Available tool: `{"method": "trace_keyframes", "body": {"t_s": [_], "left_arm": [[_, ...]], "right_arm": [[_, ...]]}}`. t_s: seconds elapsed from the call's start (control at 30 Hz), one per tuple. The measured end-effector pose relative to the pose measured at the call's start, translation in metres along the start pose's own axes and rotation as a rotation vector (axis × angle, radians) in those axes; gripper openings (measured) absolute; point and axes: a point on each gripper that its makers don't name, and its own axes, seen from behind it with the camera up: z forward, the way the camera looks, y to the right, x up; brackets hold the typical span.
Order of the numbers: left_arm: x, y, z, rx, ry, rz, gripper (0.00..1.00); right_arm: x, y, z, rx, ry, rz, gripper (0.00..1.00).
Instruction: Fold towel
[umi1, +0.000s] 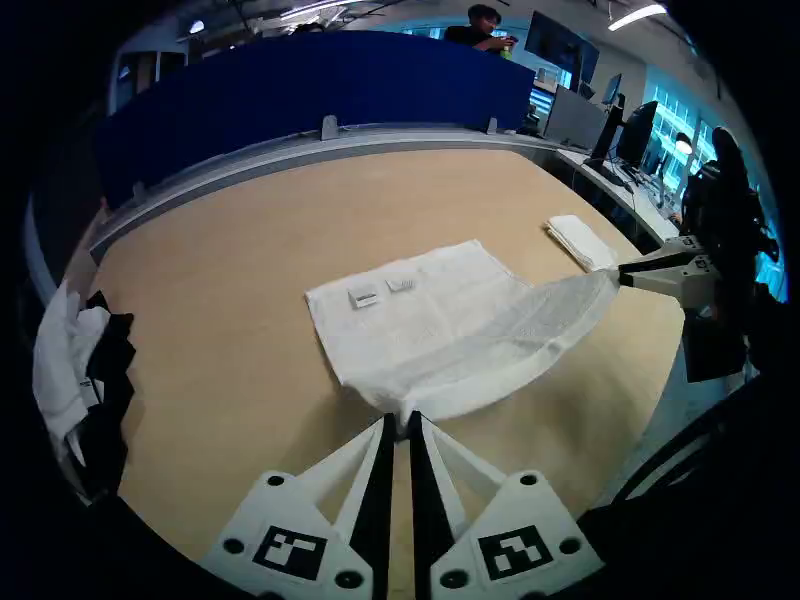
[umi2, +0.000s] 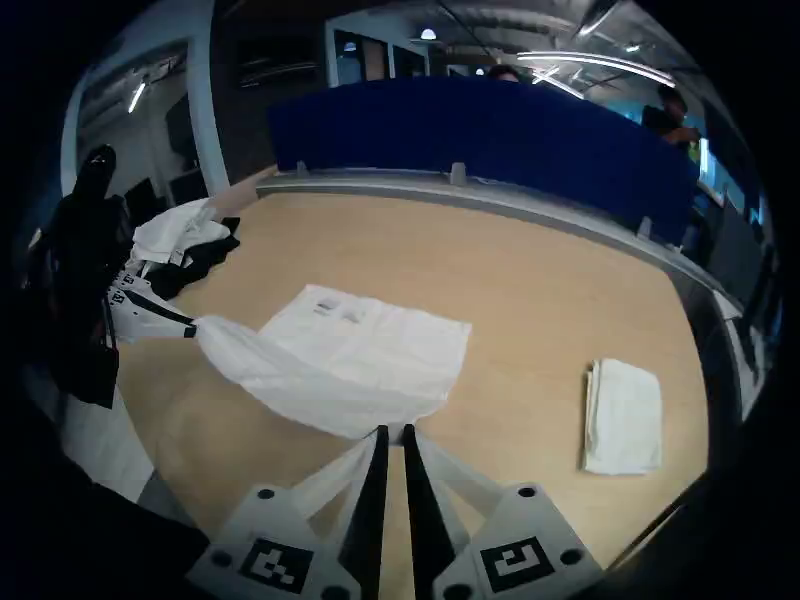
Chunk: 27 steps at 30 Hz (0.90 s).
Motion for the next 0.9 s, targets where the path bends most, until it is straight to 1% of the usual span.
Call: {"method": "trace_keyframes", "body": {"t_s": [0.1,0.27,0.4,0.53,0.7,0.9], "left_arm": [[-0.002,-0.001,-0.001,0.001,-0.004,0.002,0.1],[-0.004,-0.002,0.001,0.008,-0.007,0.003,0.1],[-0.001,-0.006,0.001,0.016,-0.007,0.004,0.1],[0.007,-0.012,0.005,0.021,-0.009,0.012,0.1],[0.02,-0.022,0.017,0.025,-0.005,0.038,0.1],[0.037,-0.038,0.046,0.042,-0.016,0.071,0.1]], "right_arm": [[-0.001,-0.002,-0.002,0.002,-0.005,-0.006,0.11],[-0.001,-0.004,-0.001,0.002,-0.006,-0.009,0.11],[0.003,-0.003,0.003,0.003,-0.005,-0.005,0.11],[0.007,0.001,0.011,0.007,-0.007,0.003,0.11],[0.016,0.012,0.029,0.003,-0.007,0.003,0.11],[0.028,0.028,0.059,-0.009,-0.011,-0.013,0.11]]}}
